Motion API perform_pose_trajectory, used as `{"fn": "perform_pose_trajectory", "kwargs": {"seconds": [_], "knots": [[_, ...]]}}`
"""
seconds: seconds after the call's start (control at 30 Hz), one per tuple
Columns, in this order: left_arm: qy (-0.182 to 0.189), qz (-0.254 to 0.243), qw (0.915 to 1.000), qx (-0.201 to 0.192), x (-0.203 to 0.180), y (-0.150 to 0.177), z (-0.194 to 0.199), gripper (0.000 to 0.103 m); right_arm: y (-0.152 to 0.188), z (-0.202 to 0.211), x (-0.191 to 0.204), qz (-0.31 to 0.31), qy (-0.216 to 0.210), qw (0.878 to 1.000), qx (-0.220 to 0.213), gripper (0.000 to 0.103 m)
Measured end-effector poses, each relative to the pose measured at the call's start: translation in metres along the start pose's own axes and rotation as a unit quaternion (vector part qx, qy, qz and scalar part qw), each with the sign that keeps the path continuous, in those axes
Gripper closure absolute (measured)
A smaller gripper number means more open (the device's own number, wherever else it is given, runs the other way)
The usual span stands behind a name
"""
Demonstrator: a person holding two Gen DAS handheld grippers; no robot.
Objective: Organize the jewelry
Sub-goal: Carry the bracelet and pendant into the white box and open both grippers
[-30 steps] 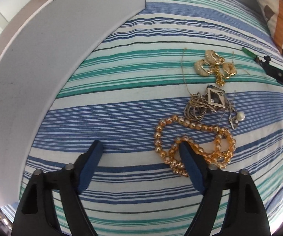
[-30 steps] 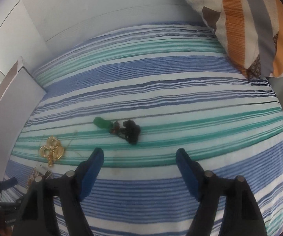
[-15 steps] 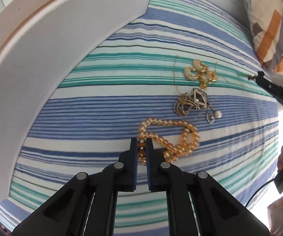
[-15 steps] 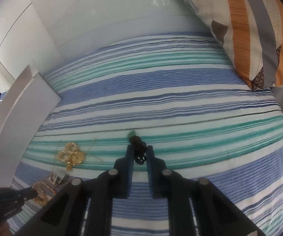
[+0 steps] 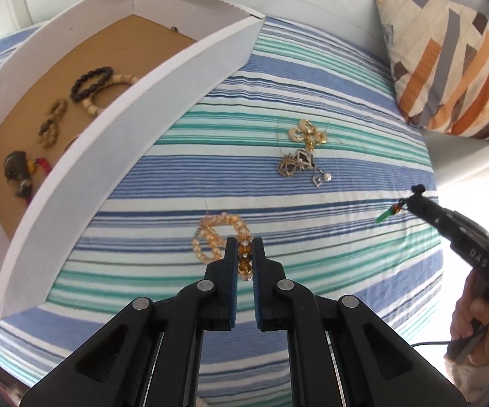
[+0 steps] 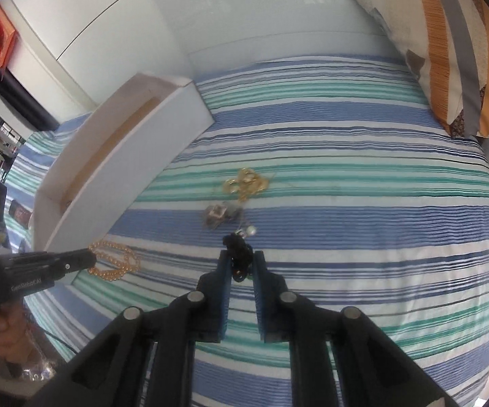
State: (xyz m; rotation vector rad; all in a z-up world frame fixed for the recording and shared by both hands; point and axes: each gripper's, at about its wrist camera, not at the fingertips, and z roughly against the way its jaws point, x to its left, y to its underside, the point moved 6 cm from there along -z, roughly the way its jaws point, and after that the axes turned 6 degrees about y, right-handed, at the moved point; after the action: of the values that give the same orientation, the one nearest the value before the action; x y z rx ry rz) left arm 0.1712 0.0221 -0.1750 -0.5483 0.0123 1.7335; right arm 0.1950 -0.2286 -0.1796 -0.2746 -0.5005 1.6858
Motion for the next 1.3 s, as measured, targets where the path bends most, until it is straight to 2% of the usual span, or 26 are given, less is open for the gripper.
{"fn": "perform_pose_trajectory", "kwargs": {"seconds": [0.23, 0.43, 0.57, 0.87, 1.07, 1.3], "knots": [[0.004, 0.034, 0.9991, -0.023, 0.017, 0.015, 0.042, 0.097, 0.004, 0.016, 0.067, 0.058, -0.046, 0.997, 0.015, 0.09], [-0.008, 0.072, 0.9953, -0.065, 0.041, 0.012, 0.093, 0.097, -0.009, 0.029, 0.126, 0.119, -0.085, 0.989, 0.011, 0.09], [-0.018, 0.102, 0.9901, -0.095, 0.061, 0.002, 0.127, 0.097, -0.027, 0.038, 0.164, 0.16, -0.113, 0.981, 0.008, 0.09], [-0.055, 0.163, 0.9716, -0.163, 0.125, -0.041, 0.193, 0.097, -0.094, 0.053, 0.253, 0.232, -0.172, 0.957, -0.009, 0.09], [-0.06, 0.193, 0.9648, -0.168, 0.168, -0.074, 0.202, 0.097, -0.136, 0.039, 0.31, 0.259, -0.196, 0.946, 0.001, 0.09], [-0.062, 0.221, 0.961, -0.155, 0.212, -0.109, 0.18, 0.097, -0.183, -0.004, 0.367, 0.282, -0.176, 0.943, 0.01, 0.09]]}}
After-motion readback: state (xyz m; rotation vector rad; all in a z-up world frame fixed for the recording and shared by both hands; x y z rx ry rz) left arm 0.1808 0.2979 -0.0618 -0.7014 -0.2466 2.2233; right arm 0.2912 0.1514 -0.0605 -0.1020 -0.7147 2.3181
